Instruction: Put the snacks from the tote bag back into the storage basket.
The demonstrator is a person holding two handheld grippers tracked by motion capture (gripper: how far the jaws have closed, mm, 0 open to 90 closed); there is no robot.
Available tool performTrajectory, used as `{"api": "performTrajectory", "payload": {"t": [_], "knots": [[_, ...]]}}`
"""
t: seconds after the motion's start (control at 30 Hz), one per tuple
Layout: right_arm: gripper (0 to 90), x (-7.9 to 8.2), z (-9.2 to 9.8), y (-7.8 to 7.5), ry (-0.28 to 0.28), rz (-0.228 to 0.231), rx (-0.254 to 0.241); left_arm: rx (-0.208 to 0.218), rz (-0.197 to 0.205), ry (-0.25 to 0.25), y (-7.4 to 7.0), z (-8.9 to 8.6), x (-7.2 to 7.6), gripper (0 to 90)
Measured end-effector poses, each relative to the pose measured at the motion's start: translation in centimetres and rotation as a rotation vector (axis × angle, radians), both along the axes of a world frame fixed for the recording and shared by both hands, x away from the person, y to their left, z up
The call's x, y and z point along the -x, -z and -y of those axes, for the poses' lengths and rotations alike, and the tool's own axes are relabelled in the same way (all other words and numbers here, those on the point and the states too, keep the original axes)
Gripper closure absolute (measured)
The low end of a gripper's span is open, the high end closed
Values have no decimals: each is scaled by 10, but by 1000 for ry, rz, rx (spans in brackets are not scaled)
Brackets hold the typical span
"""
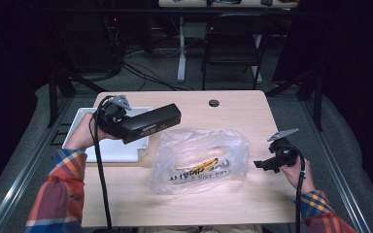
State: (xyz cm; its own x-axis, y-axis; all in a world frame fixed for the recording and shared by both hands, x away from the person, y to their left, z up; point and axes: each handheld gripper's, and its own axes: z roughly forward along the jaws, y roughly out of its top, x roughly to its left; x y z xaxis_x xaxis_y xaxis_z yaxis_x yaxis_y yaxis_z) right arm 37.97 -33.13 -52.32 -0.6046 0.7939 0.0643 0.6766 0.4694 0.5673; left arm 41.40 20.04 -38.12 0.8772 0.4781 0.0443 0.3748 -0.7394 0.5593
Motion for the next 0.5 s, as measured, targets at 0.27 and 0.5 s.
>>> {"api": "performTrajectory", "payload": {"t": [0.27, 0.5], "knots": [[64, 3, -1, -3, -1, 3, 12, 1, 6, -41, 0, -23, 1, 432], [66, 4, -1, -4, 3, 14, 14, 18, 8, -96, 2, -49, 1, 432]]}}
